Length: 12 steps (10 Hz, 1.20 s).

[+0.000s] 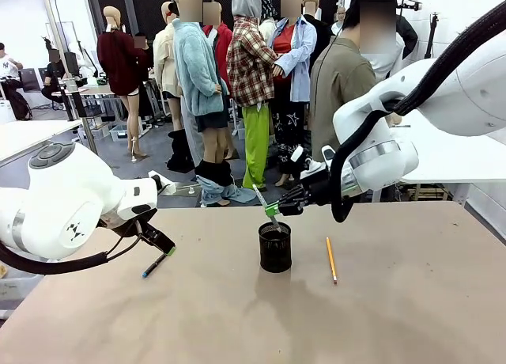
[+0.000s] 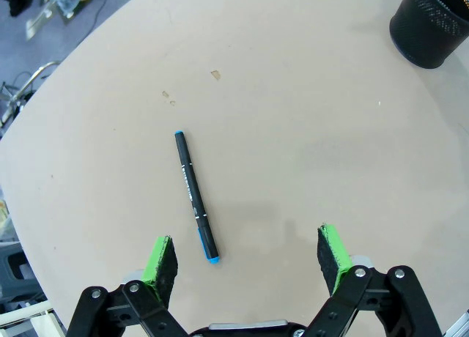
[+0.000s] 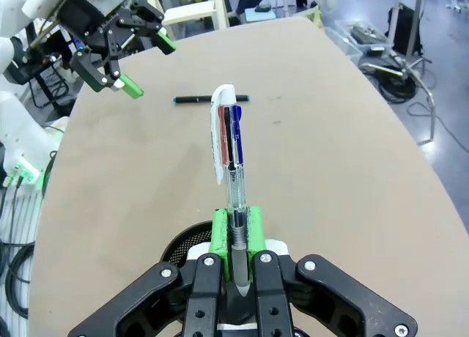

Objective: Place the pens into the pen holder.
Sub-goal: Pick up a writing instrument from the table and place it into the Pen holder.

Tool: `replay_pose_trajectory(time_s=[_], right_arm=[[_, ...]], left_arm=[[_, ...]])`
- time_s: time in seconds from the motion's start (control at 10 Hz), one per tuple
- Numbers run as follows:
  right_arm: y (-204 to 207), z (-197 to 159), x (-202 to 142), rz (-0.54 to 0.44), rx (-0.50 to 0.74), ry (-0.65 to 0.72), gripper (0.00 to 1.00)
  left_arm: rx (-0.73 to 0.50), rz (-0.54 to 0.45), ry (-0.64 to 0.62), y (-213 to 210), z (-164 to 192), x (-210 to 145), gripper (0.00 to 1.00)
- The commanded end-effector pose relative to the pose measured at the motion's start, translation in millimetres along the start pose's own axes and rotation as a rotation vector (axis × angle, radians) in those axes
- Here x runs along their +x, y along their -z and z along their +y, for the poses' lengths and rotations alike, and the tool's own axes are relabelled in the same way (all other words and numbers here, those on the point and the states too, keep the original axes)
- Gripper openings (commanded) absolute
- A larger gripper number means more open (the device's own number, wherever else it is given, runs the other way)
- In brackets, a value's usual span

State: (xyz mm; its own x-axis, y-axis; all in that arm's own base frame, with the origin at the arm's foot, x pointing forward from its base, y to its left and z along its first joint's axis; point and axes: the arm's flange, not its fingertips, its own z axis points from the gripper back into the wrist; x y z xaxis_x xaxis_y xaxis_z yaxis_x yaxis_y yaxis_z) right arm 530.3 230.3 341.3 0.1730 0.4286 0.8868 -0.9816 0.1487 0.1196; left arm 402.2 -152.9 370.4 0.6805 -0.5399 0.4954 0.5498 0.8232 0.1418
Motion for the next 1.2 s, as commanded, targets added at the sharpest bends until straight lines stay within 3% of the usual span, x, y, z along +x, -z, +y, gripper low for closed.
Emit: replay_pose_trajectory(time_s=[0.0,0.2,0.3,0.6,0.8,1.1], right_arm=[[6.1,12.5,-14.2,-0.031,-0.043,-0.04,0.0],[7.6,22.3,-23.0,-0.034,-0.044,-0.075,0.0],[6.2,26.1,-27.7,-0.04,-0.041,-0.084,0.06],[-12.7,32.4,-33.5,-0.089,-0.067,-0.093,0.48],[-40.8,34.3,-34.7,-0.133,-0.106,-0.075,0.48],[-130.6,52.8,-15.9,-0.005,-0.371,0.059,0.48]], left_arm=[[0.0,-0.002,-0.005,-0.6,1.8,-0.4,1.0],[0.0,-0.002,-0.005,-0.6,1.8,-0.4,1.0],[0.0,-0.002,-0.005,-0.6,1.8,-0.4,1.0],[0.0,-0.002,-0.005,-0.6,1.8,-0.4,1.0],[0.0,-0.002,-0.005,-0.6,1.8,-0.4,1.0],[0.0,-0.002,-0.005,-0.6,1.8,-0.4,1.0]])
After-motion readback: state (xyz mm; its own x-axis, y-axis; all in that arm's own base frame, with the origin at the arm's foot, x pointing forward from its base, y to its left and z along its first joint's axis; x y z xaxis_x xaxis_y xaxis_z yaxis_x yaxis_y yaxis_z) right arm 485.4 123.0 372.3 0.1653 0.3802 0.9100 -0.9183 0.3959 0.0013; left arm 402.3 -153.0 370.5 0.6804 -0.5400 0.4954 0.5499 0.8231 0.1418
